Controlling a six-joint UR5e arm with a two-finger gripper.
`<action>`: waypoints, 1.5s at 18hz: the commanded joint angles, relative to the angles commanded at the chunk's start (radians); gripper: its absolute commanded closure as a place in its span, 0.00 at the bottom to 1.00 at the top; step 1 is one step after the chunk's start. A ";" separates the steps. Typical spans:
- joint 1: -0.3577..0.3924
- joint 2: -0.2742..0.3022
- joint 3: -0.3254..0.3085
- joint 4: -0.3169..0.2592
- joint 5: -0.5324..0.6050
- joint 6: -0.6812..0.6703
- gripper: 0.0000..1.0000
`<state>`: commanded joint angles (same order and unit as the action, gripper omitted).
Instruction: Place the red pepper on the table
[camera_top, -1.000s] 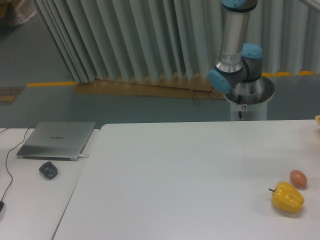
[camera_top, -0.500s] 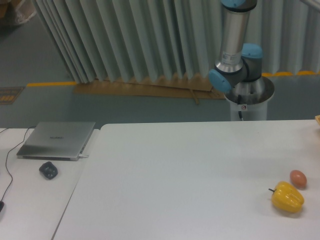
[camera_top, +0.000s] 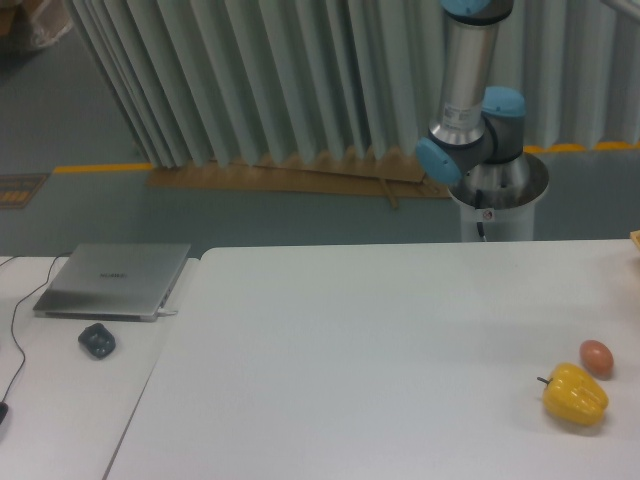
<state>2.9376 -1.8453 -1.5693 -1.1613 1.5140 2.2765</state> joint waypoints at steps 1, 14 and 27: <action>0.000 -0.003 0.000 0.026 0.000 -0.002 0.00; 0.000 -0.074 0.040 0.080 0.048 -0.055 0.00; 0.034 -0.077 0.014 0.080 0.155 0.041 0.00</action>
<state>2.9713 -1.9221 -1.5555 -1.0815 1.6690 2.3177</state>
